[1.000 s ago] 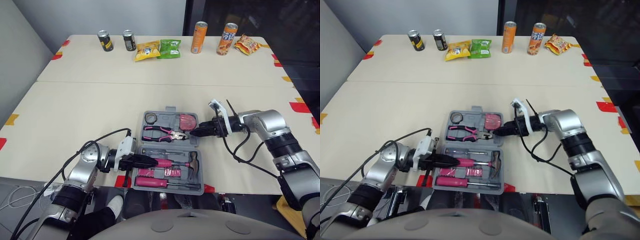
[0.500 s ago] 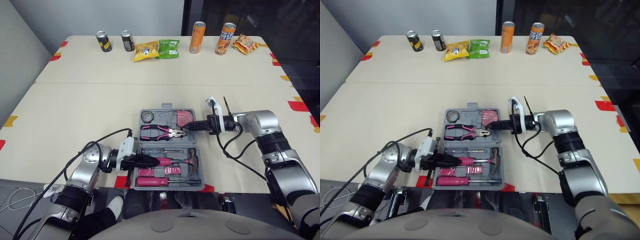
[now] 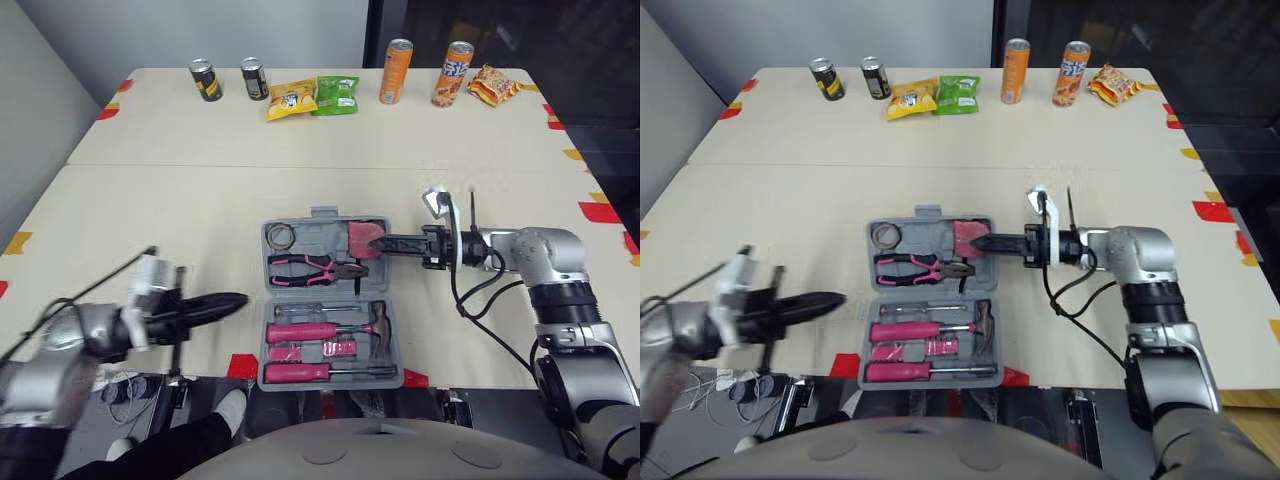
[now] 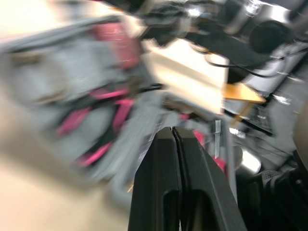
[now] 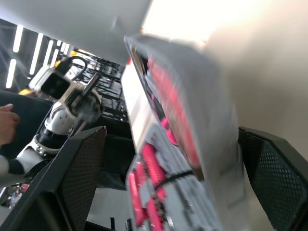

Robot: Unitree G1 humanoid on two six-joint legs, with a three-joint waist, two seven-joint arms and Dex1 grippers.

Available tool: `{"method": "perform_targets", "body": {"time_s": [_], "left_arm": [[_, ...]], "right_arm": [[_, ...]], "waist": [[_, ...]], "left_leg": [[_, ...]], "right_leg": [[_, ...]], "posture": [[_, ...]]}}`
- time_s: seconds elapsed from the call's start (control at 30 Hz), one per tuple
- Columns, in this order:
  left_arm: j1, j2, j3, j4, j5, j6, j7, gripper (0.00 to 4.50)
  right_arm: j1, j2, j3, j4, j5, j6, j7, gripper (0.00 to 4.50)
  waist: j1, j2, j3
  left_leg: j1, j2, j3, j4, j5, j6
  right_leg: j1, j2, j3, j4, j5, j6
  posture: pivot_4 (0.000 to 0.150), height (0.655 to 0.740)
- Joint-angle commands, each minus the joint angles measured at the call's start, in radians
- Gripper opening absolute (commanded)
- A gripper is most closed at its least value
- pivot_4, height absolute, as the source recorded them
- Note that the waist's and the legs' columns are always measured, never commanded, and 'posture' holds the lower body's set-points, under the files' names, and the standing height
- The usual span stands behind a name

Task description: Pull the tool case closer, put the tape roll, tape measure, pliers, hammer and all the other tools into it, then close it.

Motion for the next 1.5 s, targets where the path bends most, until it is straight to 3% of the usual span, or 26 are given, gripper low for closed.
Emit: {"method": "perform_targets", "body": {"time_s": [0.03,0.3,0.4,0.47,0.6,0.67,0.77,0.87,0.93,1.2,1.5], "left_arm": [[0.021,0.017,0.097,0.009,-0.05,0.053,0.011,0.05],[-0.005,-0.025,0.166,-0.002,-0.087,0.141,0.088,0.05],[-0.037,-0.048,0.147,-0.022,-0.085,0.161,0.118,0.05],[-0.056,-0.064,0.133,-0.037,-0.081,0.17,0.133,0.05],[-0.102,-0.106,0.071,-0.08,-0.041,0.161,0.172,0.05],[-0.117,-0.121,0.044,-0.097,-0.023,0.153,0.183,0.05],[-0.147,-0.129,-0.016,-0.108,-0.018,0.162,0.156,0.05],[-0.164,-0.112,-0.042,-0.08,-0.004,0.166,0.127,0.81],[-0.162,-0.09,-0.024,-0.041,0.004,0.162,0.105,1.56],[-0.045,-0.01,0.095,0.138,0.082,0.076,0.047,4.46],[0.018,-0.019,0.118,0.09,0.176,0.06,0.176,4.49]], "right_arm": [[0.024,-0.008,-0.062,-0.14,0.115,0.059,-0.014,4.5],[0.241,-0.118,-0.16,-0.499,0.335,0.143,-0.048,4.5],[0.382,-0.207,-0.138,-0.644,0.304,0.021,-0.005,4.5],[0.434,-0.224,-0.136,-0.686,0.272,-0.072,0.001,4.5],[0.523,-0.131,-0.159,-0.76,0.107,-0.458,0.009,4.5],[0.542,-0.094,-0.151,-0.752,0.081,-0.56,0.016,4.5],[0.529,-0.113,-0.026,-0.664,-0.133,-0.796,0.051,4.5],[0.525,-0.133,-0.001,-0.547,-0.241,-0.974,0.093,4.5],[0.554,-0.169,-0.025,-0.489,-0.264,-1.066,0.15,4.5],[0.781,-0.25,-0.241,-0.324,-0.232,-1.279,0.265,4.5],[0.872,-0.262,-0.345,-0.285,-0.182,-1.285,0.275,4.5]], "waist": [[0.003,0.0,0.0],[0.031,-0.001,-0.001],[0.036,-0.001,-0.001],[0.034,-0.002,-0.001],[0.026,-0.002,-0.001],[0.023,-0.002,-0.002],[0.017,-0.003,-0.002],[0.01,-0.004,-0.003],[0.006,-0.004,-0.003],[-0.007,-0.004,-0.003],[0.001,-0.004,-0.003]], "left_leg": [[0.0,0.0,0.0,0.0,0.0,0.0],[0.0,0.0,0.001,-0.006,0.0,-0.001],[0.0,0.0,0.001,-0.007,0.0,-0.001],[0.0,0.0,0.001,-0.006,0.0,-0.001],[0.001,0.0,0.001,-0.006,-0.002,-0.004],[0.001,0.0,0.001,-0.006,-0.002,-0.004],[0.0,-0.001,0.001,-0.006,0.0,-0.001],[0.0,-0.001,0.0,-0.005,0.0,-0.001],[-0.001,-0.001,0.0,-0.005,0.0,0.0],[-0.001,-0.001,-0.001,-0.006,0.0,0.0],[0.002,-0.001,-0.002,-0.005,0.0,0.005]], "right_leg": [[0.0,0.0,0.0,0.0,0.0,0.0],[0.001,0.0,0.0,-0.009,0.001,0.003],[0.002,0.0,0.0,-0.012,0.002,0.005],[0.003,0.0,0.001,-0.013,0.003,0.006],[0.003,0.0,0.001,-0.012,0.004,0.006],[0.003,0.0,0.001,-0.012,0.004,0.006],[0.003,0.0,0.001,-0.012,0.004,0.007],[0.003,0.0,0.001,-0.012,0.004,0.007],[0.003,0.0,0.001,-0.012,0.004,0.007],[0.004,0.0,0.0,-0.015,0.004,0.009],[0.008,-0.001,-0.002,-0.014,0.005,0.007]], "posture": [[0.15,0.74],[0.15,0.74],[0.15,0.74],[0.15,0.74],[0.15,0.74],[0.15,0.74],[0.15,0.74],[0.15,0.74],[0.15,0.74],[0.15,0.74],[0.15,0.74]]}}
